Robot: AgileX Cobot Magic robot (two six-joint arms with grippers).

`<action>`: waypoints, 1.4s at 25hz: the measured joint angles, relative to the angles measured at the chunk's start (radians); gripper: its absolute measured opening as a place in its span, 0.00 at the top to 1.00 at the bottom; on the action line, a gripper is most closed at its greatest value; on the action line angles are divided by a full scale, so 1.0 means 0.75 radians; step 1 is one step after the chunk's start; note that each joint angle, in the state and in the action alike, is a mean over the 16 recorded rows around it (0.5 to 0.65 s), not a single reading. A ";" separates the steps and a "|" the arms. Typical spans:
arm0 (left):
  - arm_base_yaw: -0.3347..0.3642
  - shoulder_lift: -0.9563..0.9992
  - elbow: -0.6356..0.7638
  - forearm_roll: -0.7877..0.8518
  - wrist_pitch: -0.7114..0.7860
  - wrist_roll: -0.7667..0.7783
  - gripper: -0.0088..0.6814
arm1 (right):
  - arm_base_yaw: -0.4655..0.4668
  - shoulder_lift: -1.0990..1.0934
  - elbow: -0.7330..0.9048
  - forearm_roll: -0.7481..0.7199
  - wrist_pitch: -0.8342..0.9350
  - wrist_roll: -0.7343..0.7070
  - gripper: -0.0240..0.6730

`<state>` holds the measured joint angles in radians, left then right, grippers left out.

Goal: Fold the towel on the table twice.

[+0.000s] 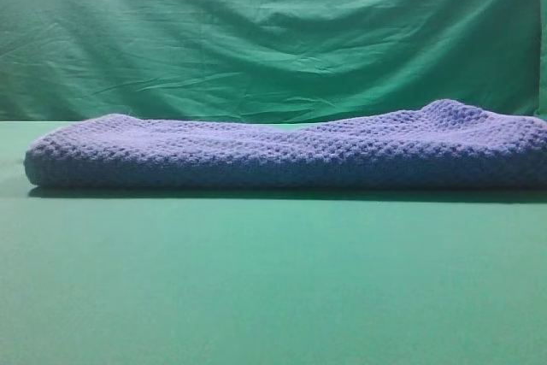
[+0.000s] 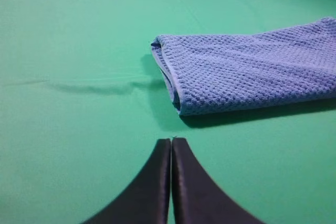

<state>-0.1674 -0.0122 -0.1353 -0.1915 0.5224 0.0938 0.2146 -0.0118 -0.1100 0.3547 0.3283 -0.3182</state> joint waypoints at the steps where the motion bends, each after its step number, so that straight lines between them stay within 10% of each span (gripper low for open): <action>1: 0.000 0.000 0.000 -0.007 -0.002 0.000 0.99 | 0.000 0.000 0.001 0.004 0.000 0.000 0.97; 35: 0.000 0.000 0.189 0.086 -0.215 -0.005 0.99 | 0.000 0.000 0.182 -0.079 0.007 -0.001 0.97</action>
<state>-0.1674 -0.0122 0.0063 -0.1270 0.3613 0.0900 0.2146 -0.0118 0.0266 0.2952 0.3335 -0.3187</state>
